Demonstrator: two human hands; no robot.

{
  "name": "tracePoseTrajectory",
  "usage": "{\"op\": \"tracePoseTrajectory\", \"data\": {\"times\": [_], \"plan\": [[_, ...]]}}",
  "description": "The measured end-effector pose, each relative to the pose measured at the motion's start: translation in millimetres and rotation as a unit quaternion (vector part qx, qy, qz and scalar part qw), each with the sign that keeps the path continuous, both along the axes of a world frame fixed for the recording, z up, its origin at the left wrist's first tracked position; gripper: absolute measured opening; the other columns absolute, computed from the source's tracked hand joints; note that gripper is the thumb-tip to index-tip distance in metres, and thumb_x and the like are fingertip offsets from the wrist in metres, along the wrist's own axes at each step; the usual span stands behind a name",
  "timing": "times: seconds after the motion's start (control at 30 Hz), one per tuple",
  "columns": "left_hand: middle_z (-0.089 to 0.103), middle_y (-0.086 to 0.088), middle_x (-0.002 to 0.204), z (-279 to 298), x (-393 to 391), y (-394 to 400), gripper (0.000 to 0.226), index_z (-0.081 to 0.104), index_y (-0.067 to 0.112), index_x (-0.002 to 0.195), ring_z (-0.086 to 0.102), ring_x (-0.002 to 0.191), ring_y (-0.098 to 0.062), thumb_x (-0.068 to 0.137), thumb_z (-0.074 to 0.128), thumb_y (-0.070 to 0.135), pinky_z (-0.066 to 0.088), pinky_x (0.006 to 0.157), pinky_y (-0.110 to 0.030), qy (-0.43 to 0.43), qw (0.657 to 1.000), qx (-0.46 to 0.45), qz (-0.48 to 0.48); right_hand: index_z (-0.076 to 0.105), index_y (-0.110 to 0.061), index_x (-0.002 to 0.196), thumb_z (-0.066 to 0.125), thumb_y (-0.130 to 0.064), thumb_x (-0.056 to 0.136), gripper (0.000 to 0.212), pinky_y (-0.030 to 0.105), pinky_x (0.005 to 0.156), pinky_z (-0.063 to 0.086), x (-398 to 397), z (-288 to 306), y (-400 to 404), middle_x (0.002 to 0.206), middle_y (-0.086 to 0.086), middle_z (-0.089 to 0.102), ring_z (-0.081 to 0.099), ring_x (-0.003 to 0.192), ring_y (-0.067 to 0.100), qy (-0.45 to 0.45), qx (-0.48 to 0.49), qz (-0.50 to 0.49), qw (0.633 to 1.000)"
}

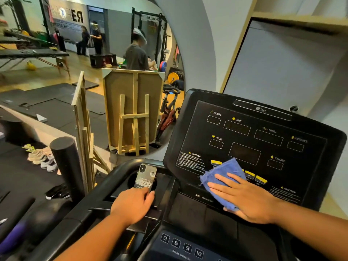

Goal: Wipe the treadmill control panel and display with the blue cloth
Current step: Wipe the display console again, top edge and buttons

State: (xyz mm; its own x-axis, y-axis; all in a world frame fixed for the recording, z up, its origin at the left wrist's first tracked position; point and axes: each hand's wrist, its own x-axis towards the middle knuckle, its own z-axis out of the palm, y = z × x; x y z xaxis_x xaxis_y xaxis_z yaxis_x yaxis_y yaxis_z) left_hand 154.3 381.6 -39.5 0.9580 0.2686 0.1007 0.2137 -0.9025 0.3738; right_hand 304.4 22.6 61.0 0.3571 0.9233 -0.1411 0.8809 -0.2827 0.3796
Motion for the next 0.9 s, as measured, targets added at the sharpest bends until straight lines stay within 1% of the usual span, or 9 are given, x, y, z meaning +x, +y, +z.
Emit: {"op": "tracePoseTrajectory", "data": {"times": [0.27,0.37,0.43,0.5,0.57,0.67,0.73,0.8,0.9], "plan": [[0.07,0.004,0.077,4.2,-0.7,-2.4,0.048,0.06,0.025,0.087,0.065,0.072,-0.014,0.099,0.029,0.06,0.055,0.073,-0.039,0.008,1.0,0.0,0.0,0.024,-0.022,0.158,0.033,-0.054,0.104,0.064,0.046,0.125,0.007,22.2,13.1,112.4,0.166,-0.001,0.022,0.006,0.155,0.023,-0.054,0.084,0.034,0.994],[0.07,0.006,0.077,4.1,1.2,-1.1,0.049,0.062,0.027,0.09,0.066,0.071,-0.009,0.098,0.028,0.062,0.056,0.073,-0.038,0.011,1.0,-0.007,-0.003,0.026,-0.02,0.158,0.033,-0.052,0.102,0.064,0.046,0.123,0.005,55.6,67.4,127.9,0.166,0.0,0.023,0.01,0.154,0.025,-0.103,0.244,-0.072,0.962],[0.07,0.007,0.077,4.7,1.3,-1.4,0.047,0.063,0.028,0.091,0.066,0.072,-0.009,0.099,0.03,0.061,0.056,0.073,-0.038,0.017,1.0,-0.008,-0.002,0.02,-0.02,0.159,0.029,-0.051,0.104,0.063,0.047,0.123,0.002,77.5,105.6,122.5,0.168,-0.001,0.014,0.005,0.155,0.025,-0.13,0.296,-0.146,0.935],[0.07,0.007,0.077,6.7,1.3,-2.9,0.045,0.063,0.029,0.091,0.065,0.072,-0.007,0.1,0.031,0.059,0.055,0.072,-0.035,0.015,1.0,-0.009,0.0,0.016,-0.019,0.16,0.031,-0.052,0.104,0.067,0.049,0.123,-0.001,81.5,108.4,123.7,0.169,0.001,0.009,0.0,0.155,0.028,-0.147,0.299,-0.158,0.929],[0.07,0.007,0.076,7.4,0.6,-3.3,0.044,0.062,0.027,0.088,0.064,0.071,-0.007,0.101,0.033,0.058,0.053,0.07,-0.034,0.013,1.0,-0.009,0.007,0.018,-0.017,0.16,0.04,-0.051,0.102,0.071,0.049,0.122,-0.006,65.3,81.6,128.2,0.169,0.005,0.011,0.001,0.155,0.032,-0.14,0.266,-0.093,0.949],[0.069,0.007,0.075,8.5,-0.5,-4.6,0.045,0.062,0.027,0.085,0.064,0.07,-0.007,0.1,0.034,0.059,0.055,0.072,-0.034,0.019,1.0,-0.015,0.01,0.022,-0.016,0.159,0.044,-0.048,0.098,0.072,0.051,0.123,0.0,37.2,26.3,121.9,0.167,0.004,0.016,0.006,0.154,0.032,-0.131,0.103,0.064,0.984],[0.069,0.008,0.074,8.8,-0.7,-4.4,0.045,0.063,0.028,0.085,0.064,0.07,-0.006,0.1,0.034,0.059,0.055,0.072,-0.032,0.024,0.999,-0.025,0.01,0.021,-0.02,0.159,0.036,-0.047,0.099,0.067,0.048,0.123,0.003,43.5,30.3,118.9,0.167,0.001,0.018,0.007,0.154,0.029,-0.119,0.048,0.106,0.986],[0.069,0.008,0.074,10.2,-0.7,-5.1,0.045,0.063,0.027,0.084,0.064,0.07,-0.005,0.1,0.035,0.059,0.054,0.072,-0.03,0.019,0.999,-0.035,0.011,0.019,-0.022,0.16,0.036,-0.046,0.1,0.066,0.048,0.125,0.004,62.4,56.1,123.1,0.167,0.0,0.016,0.007,0.155,0.026,-0.142,0.073,0.082,0.984],[0.068,0.008,0.075,8.6,-1.0,-4.0,0.047,0.06,0.026,0.083,0.063,0.072,-0.007,0.097,0.034,0.061,0.053,0.072,-0.034,0.009,0.999,-0.032,0.021,0.02,-0.019,0.159,0.039,-0.046,0.103,0.065,0.052,0.124,0.012,88.9,111.1,134.5,0.168,0.001,0.015,0.007,0.155,0.026,-0.148,0.202,-0.046,0.967]]}}
